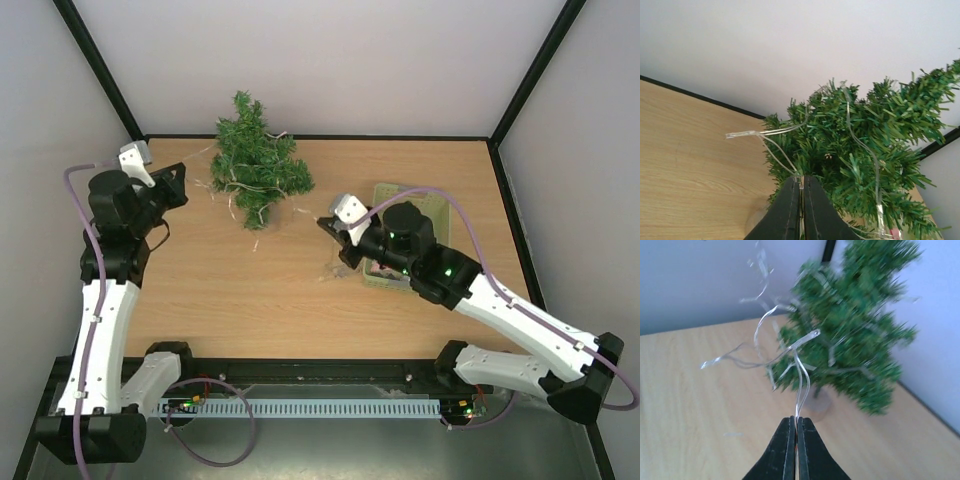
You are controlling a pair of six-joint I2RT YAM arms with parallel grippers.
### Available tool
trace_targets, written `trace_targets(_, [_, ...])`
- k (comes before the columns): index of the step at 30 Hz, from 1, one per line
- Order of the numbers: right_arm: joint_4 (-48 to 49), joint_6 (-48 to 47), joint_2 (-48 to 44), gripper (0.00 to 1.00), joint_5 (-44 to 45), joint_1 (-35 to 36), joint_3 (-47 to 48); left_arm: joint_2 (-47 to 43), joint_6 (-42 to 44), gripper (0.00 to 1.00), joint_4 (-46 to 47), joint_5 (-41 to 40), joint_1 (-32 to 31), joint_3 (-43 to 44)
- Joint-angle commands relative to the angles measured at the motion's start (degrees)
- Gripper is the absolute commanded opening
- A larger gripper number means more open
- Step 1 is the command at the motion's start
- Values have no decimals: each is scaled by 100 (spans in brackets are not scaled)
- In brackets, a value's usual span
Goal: Decorate the small christmas tree
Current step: Wrap the decoration item around the Christmas tree.
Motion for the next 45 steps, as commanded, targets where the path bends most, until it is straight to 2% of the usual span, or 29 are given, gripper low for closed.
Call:
trace_targets(1, [-910, -760, 259, 2, 837, 14, 1178, 102, -224, 2, 136, 497, 333, 141])
trace_targets(6, [-848, -906, 362, 2, 530, 15, 2025, 235, 19, 7, -150, 444, 606, 60])
trace_targets(8, [-862, -925, 477, 2, 347, 13, 2276, 186, 177, 16, -321, 287, 608, -35])
trace_targets(11, [-940, -891, 662, 2, 105, 20, 2335, 15, 490, 37, -452, 458, 608, -247])
trace_targets(12, [-979, -869, 691, 2, 3, 20, 2302, -58, 660, 47, -505, 622, 608, -285])
trace_targets(15, [-827, -739, 593, 2, -237, 16, 2173, -347, 1199, 56, -536, 1209, 469, -403])
trace_targets(19, [-727, -554, 538, 2, -431, 25, 2331, -856, 1822, 58, -107, 1965, -270, -686])
trace_targets(25, [-758, -356, 517, 2, -631, 18, 2688, -1507, 2617, 59, 827, 2515, -1302, -1526])
trace_targets(33, [-775, -298, 573, 2, -482, 26, 3015, -1250, 3500, 59, 818, 3730, -1961, -1823])
trace_targets(36, [-748, -265, 574, 2, -527, 25, 3066, -1242, 3445, 61, 1036, 3298, -2256, -2032])
trace_targets(41, [-551, -184, 599, 2, -530, 18, 3064, -1077, 2739, 62, 1803, 2831, -2645, -2313])
trace_targets(45, [-405, -108, 614, 2, -504, 26, 3061, -1160, 2136, 61, 2479, 1853, -3210, -2791])
